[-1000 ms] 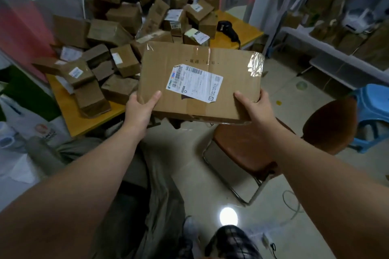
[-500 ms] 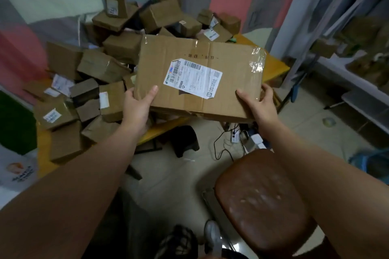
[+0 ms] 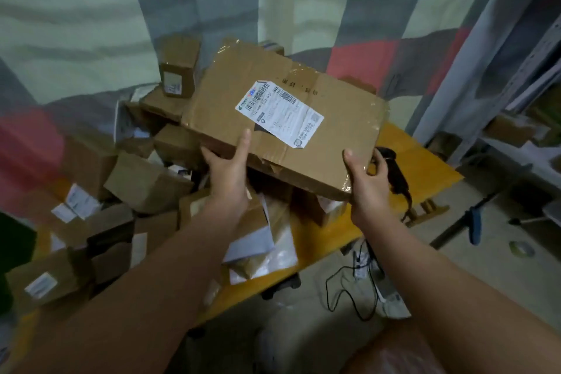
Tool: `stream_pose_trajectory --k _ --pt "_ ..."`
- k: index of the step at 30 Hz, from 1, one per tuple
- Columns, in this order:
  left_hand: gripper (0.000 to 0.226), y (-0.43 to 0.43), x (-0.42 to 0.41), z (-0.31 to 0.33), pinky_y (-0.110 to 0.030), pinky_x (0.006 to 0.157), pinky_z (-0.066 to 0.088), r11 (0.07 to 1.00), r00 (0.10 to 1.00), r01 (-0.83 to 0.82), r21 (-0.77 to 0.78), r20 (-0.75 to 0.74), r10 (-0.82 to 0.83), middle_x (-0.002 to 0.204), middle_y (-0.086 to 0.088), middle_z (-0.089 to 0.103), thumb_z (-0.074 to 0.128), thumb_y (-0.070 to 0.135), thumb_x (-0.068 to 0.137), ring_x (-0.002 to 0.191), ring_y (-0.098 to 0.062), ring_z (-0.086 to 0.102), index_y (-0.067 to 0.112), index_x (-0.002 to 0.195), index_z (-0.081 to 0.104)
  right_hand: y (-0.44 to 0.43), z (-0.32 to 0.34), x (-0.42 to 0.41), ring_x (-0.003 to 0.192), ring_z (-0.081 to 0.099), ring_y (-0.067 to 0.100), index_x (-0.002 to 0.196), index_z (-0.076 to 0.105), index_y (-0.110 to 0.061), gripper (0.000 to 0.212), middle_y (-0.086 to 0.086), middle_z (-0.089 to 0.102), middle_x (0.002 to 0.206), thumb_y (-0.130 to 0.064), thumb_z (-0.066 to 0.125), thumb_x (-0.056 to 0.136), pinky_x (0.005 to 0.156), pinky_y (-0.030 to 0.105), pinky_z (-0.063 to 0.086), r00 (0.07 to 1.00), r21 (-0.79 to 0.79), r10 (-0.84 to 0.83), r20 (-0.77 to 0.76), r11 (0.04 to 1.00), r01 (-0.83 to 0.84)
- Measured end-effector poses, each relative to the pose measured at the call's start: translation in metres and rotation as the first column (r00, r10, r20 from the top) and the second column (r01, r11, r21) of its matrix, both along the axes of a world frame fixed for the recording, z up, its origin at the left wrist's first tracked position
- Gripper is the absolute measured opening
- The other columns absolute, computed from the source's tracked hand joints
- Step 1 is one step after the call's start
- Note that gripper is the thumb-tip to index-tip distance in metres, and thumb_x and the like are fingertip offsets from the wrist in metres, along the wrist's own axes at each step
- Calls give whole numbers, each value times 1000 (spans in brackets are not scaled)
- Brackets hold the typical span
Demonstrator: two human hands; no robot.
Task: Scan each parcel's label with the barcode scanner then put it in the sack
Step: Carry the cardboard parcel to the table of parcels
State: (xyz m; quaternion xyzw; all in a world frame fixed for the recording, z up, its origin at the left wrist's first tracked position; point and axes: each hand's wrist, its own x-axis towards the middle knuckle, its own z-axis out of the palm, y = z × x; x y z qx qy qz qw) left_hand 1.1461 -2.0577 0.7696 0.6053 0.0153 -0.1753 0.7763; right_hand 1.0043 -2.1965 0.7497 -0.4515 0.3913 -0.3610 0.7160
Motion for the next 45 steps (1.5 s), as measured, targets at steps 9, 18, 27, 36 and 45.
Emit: stream_pose_trajectory --k 9,18,27,36,45 --pt "119 -68 58 20 -59 99 44 960 953 260 -99 -133 -272 140 0 48 83 61 47 125 -25 50 47 142 14 -18 6 96 107 62 16 145 27 -29 79 -1 54 122 -28 75 82 91 34 54 994 7 -7 110 1000 6" --pt "113 -113 92 17 -50 97 49 992 989 126 32 -78 -123 140 -1 42 83 50 64 120 -24 53 37 150 10 -89 8 126 118 53 12 150 14 -27 94 2 46 135 -34 77 80 99 35 49 999 -215 48 -23 975 -52" --pt "84 -170 111 -7 -20 73 49 979 985 -95 183 159 66 118 8 50 80 36 75 91 -5 54 21 142 30 -212 -4 160 120 47 18 133 50 -14 54 4 54 129 -42 64 89 99 33 39 923 -745 47 -383 575 -339" --pt "69 -181 85 -21 -43 88 53 998 922 -47 40 387 28 107 9 58 75 41 79 98 -15 62 24 132 34 -217 -33 139 106 46 7 136 47 -18 60 -5 50 120 -46 66 86 87 23 38 990 -869 97 -98 477 -133" --pt "115 -136 -60 -55 -46 96 50 962 860 -84 261 507 -63 130 0 55 81 59 49 110 -21 61 22 143 26 -206 -75 -6 107 45 6 140 44 -22 62 -6 48 122 -46 65 87 88 21 37 953 -865 273 -134 436 -246"
